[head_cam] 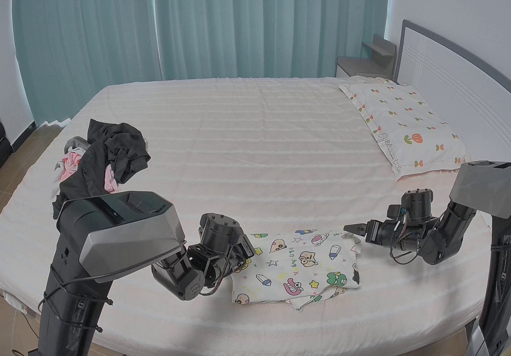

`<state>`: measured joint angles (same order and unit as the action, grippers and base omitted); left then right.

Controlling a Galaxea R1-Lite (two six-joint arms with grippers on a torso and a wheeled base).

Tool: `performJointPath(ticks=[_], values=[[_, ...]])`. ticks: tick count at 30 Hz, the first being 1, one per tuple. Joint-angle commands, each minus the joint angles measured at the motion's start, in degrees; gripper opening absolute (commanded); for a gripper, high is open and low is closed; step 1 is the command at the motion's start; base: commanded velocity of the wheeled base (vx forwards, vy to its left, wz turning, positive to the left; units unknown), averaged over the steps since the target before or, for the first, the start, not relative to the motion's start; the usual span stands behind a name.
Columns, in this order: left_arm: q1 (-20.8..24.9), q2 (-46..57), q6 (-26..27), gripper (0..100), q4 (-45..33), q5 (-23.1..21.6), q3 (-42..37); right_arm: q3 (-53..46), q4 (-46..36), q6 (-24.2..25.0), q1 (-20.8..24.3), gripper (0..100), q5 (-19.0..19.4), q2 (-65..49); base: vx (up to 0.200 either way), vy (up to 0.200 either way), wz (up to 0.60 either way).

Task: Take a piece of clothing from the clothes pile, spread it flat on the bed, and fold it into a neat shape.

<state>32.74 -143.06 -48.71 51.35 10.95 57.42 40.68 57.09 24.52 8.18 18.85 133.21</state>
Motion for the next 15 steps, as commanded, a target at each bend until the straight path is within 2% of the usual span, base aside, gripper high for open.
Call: performJointPath(ticks=[1,5,7,11,15], values=[[0.0,-1.0,0.2,0,0.6,1.2,0.9,-0.3,0.0,-0.1,0.5,100,-0.1,0.2,0.0,0.0,0.0],[-0.4,-1.2,2.9,0,3.5,2.6,0.5,-0.5,0.0,-0.4,1.0,100,-0.1,0.3,0.0,0.0,0.0],[-0.5,-3.2,5.8,0,9.1,4.2,0.4,-0.7,0.0,-0.5,1.4,100,-0.2,0.3,0.0,0.0,0.0],[-0.5,-5.5,8.4,0,15.5,5.2,0.0,-0.8,0.0,-0.6,1.8,100,-0.3,0.4,0.0,0.0,0.0],[-0.5,-5.6,9.3,0,16.3,5.2,-1.7,-0.8,0.0,-0.7,2.0,100,-0.7,0.7,0.0,0.0,0.0]])
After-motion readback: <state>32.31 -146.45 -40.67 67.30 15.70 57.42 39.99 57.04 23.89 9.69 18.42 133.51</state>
